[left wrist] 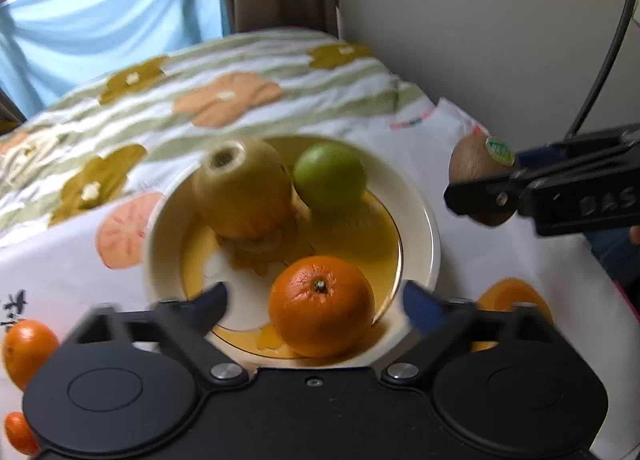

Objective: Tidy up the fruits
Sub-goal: 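Carry the orange and kiwi over the bowl with both tools, then release the orange and kiwi into the bowl, opening both tools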

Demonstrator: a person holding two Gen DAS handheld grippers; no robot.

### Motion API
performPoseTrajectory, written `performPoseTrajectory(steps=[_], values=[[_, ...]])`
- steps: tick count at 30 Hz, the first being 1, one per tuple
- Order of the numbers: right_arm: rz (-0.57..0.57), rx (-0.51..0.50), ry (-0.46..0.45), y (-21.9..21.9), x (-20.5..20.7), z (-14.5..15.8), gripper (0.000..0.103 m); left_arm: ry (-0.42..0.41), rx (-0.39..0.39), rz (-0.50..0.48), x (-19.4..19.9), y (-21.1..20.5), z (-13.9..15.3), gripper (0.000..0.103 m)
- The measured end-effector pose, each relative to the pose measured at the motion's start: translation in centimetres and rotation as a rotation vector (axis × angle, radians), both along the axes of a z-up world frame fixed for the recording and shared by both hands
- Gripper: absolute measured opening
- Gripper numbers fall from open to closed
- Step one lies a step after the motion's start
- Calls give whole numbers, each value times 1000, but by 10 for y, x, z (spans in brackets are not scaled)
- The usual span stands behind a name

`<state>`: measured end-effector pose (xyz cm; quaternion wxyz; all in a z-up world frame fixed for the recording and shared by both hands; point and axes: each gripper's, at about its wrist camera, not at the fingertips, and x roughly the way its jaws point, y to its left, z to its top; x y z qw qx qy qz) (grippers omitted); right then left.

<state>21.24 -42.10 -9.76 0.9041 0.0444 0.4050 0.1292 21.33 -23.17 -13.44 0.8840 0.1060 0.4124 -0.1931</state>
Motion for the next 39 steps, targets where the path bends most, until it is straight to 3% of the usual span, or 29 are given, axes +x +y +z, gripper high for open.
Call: performPoseTrajectory(steps=[9,23,28,31,35,39], values=[[50,-9,-3,17,8,1,75,-29,-19,60,-17,27,20,100],[141,-11,-1,45,27,-22,75,-21,-12,167,-41,64,28,100],[157,-19,-39,47,24,-22,76,-15,-18,185,-51,72,25,100],[173,-12,-70,47,21,-17,84,-11,-16,191,-53,73,24,100],[135,-22,-74,46,17,-16,103,-14,-24,203,-56,74,25,100],[108,-11,-57,42,13,-15,103,-19,-31,204,-59,75,28,100]])
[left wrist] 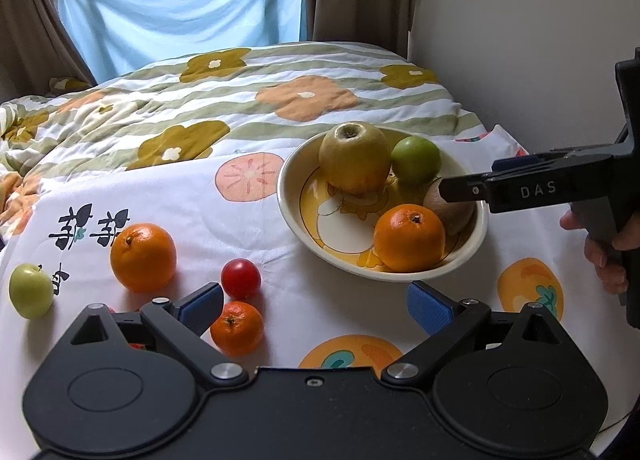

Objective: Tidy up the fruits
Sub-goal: 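Release the orange and kiwi into the bowl, opening both tools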

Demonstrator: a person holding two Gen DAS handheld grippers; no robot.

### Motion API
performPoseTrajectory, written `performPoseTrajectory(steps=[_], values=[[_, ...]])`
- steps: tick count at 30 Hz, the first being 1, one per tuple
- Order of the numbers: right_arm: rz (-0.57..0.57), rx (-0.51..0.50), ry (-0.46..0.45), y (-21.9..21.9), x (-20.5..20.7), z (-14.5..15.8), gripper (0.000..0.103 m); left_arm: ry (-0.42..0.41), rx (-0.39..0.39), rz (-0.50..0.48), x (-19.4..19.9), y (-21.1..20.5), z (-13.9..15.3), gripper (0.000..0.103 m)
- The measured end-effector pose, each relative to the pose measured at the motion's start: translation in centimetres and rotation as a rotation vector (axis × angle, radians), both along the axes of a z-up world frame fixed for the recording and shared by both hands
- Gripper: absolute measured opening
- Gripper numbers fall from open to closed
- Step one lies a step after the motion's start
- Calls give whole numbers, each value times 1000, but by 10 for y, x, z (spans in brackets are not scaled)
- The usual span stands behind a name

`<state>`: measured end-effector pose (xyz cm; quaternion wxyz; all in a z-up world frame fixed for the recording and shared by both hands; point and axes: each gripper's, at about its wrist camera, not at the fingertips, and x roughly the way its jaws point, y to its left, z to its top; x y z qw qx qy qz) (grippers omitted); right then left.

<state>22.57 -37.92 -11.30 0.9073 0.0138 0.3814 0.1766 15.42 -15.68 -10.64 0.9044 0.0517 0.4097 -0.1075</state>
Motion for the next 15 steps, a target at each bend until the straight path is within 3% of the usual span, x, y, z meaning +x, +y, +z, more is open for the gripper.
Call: performPoseTrajectory(steps=[15], values=[[-51,-15,-37,-3,-44,34,103,-85,1,31,-36,6,34,101]])
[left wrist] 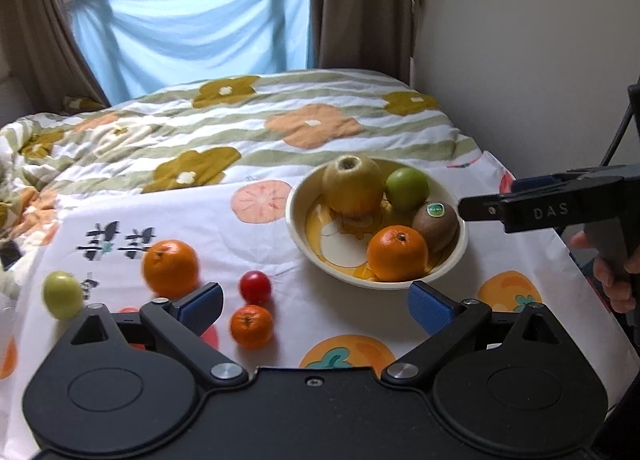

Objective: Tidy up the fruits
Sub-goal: 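Release the orange and kiwi into the bowl, opening both tools, then withdraw both tools from the bowl toward the remaining fruit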

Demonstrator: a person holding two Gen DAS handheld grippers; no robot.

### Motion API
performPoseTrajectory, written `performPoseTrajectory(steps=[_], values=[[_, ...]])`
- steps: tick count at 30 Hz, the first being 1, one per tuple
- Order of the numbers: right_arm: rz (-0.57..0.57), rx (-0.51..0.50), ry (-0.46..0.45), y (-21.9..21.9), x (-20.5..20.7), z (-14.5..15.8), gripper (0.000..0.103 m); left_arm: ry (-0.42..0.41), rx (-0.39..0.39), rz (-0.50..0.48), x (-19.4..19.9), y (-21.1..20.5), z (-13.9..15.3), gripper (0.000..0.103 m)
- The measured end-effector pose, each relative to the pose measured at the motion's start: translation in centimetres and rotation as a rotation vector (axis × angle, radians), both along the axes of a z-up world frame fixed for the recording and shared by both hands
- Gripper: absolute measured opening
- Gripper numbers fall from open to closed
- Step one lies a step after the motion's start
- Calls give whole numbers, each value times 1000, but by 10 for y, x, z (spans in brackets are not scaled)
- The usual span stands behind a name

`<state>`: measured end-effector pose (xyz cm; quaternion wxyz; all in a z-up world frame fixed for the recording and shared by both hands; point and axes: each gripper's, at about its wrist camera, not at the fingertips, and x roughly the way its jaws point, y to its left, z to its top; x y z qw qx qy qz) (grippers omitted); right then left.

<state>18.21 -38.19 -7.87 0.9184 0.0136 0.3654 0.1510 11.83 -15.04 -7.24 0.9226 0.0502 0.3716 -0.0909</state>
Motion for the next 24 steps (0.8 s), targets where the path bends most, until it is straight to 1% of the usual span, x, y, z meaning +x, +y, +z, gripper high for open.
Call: performPoseTrajectory(steps=[5,8,14,19,24], values=[[2,-5,-14,10,-17,15,103,-34,29,70,-20,15,14,102],[-4,1,0,19,-23,23,103,-49,37,106,-31,28,19,102],[9,60,-12,50,-36,38,103,-60,60,151,-44,65,27,102],[8,78,-6,88,-43,40,103,-74,37,158,-43,109,31,102],[-54,65,26,130,-50,31,103,-66,24,142,-37,152,28,102]])
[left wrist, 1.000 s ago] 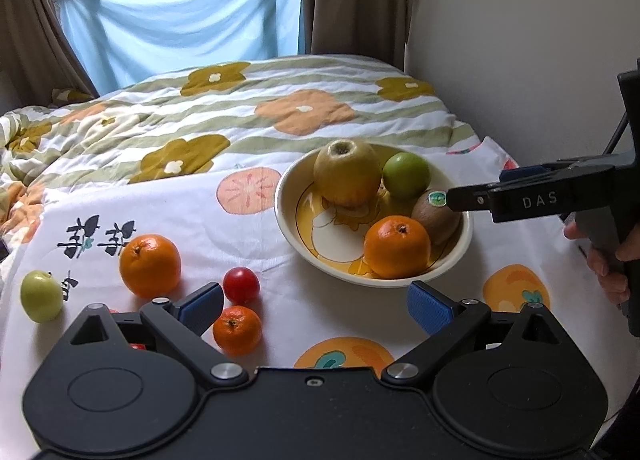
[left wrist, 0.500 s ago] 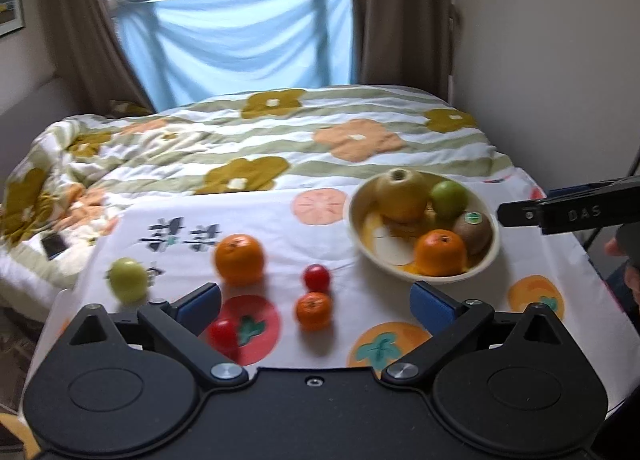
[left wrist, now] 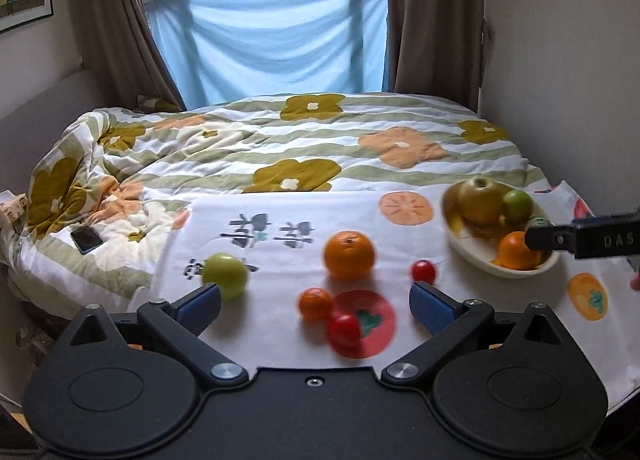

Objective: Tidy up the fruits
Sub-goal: 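Withdraw both tools from the bowl toward the remaining fruit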

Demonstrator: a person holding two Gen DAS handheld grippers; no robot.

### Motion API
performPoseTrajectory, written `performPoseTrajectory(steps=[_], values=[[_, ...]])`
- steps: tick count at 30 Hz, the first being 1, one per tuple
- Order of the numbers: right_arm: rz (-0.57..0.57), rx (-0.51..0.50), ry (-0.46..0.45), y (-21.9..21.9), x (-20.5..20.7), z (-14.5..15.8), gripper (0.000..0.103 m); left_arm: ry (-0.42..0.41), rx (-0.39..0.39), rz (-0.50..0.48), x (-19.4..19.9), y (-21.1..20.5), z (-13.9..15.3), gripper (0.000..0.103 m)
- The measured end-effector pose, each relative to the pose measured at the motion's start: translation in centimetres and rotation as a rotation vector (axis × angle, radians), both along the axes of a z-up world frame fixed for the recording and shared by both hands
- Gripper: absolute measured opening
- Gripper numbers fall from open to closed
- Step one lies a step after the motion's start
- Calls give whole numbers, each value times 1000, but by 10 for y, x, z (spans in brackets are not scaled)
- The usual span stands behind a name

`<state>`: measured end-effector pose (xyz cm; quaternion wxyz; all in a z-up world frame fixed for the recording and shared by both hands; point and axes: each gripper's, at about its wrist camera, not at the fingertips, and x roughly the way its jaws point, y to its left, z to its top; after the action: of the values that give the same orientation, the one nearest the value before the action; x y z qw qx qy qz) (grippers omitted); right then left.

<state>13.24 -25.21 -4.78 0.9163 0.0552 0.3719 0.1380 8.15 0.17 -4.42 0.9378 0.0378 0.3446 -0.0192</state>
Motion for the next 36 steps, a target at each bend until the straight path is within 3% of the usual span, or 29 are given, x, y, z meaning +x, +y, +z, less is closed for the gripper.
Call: performPoseTrajectory(steps=[8,16,33,36], values=[[-101,-14,41,52,-2,-23,103,23,18,-77,30,62,-18,101],[-204,-36,62,87,1,-51,103,63,21,-180,74,98,-51,95],[-276,-80,89,118,13,-86,97,135,68,-321,129,111,-104,88],[-280,-73,96,119,15,-89,96,142,57,-321,134,114,-108,81]])
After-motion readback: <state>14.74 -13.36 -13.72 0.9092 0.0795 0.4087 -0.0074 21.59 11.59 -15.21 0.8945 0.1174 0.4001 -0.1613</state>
